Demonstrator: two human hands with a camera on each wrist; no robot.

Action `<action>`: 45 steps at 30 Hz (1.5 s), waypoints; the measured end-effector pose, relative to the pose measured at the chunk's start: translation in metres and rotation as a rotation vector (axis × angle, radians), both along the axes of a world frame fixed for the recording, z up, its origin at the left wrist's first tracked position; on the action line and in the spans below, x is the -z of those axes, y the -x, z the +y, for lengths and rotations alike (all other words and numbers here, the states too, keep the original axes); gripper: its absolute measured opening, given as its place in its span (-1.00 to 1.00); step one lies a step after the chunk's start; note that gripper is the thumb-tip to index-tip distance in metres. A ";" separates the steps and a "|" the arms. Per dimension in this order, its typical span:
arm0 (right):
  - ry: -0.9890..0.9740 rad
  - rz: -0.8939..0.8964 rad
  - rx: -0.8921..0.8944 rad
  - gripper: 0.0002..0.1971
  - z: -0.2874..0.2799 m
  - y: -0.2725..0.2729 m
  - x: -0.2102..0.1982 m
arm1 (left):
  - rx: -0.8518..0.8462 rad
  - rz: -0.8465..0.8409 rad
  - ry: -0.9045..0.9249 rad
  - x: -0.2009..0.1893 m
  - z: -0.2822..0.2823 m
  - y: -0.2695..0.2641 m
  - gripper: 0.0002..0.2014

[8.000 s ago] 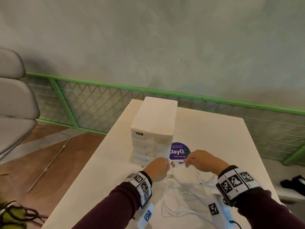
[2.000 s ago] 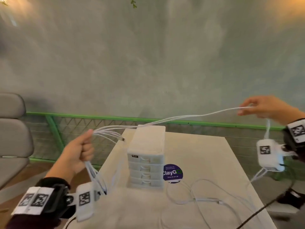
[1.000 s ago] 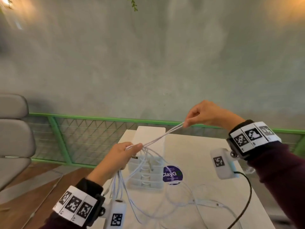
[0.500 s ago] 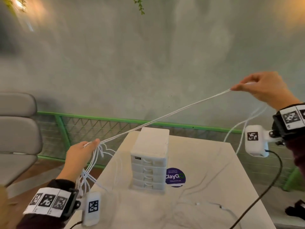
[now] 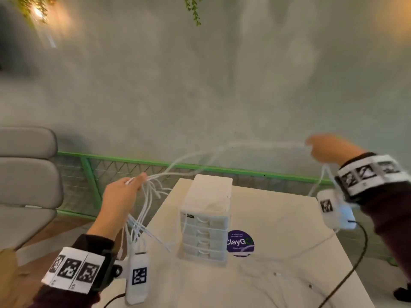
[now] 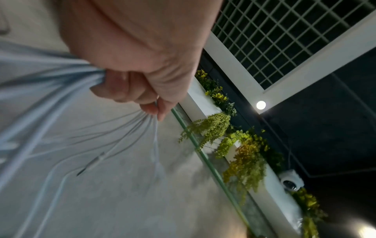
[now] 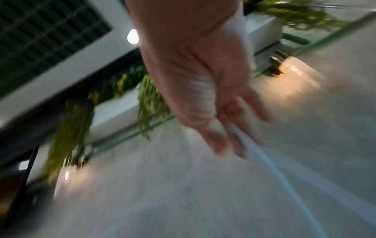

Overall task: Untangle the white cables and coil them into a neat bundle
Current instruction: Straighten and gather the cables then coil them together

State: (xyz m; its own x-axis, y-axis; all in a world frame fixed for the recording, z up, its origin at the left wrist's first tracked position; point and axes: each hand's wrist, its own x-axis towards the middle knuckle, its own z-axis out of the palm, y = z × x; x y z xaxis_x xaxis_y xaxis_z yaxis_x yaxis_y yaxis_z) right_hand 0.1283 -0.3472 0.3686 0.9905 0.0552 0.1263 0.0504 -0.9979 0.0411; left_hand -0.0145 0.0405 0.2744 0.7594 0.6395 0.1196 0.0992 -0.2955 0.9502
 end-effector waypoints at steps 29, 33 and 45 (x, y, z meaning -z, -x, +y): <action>-0.763 -0.287 -0.042 -0.13 -0.044 0.019 0.006 | -0.244 -0.154 0.236 -0.036 0.045 0.005 -0.70; -0.513 -0.084 -0.035 -0.45 -0.025 0.008 0.020 | -0.159 -0.236 0.502 -0.029 0.032 -0.009 -0.59; -0.721 -0.051 -0.643 -0.88 0.161 0.076 0.067 | 0.349 0.022 0.186 -0.034 -0.072 -0.010 -0.65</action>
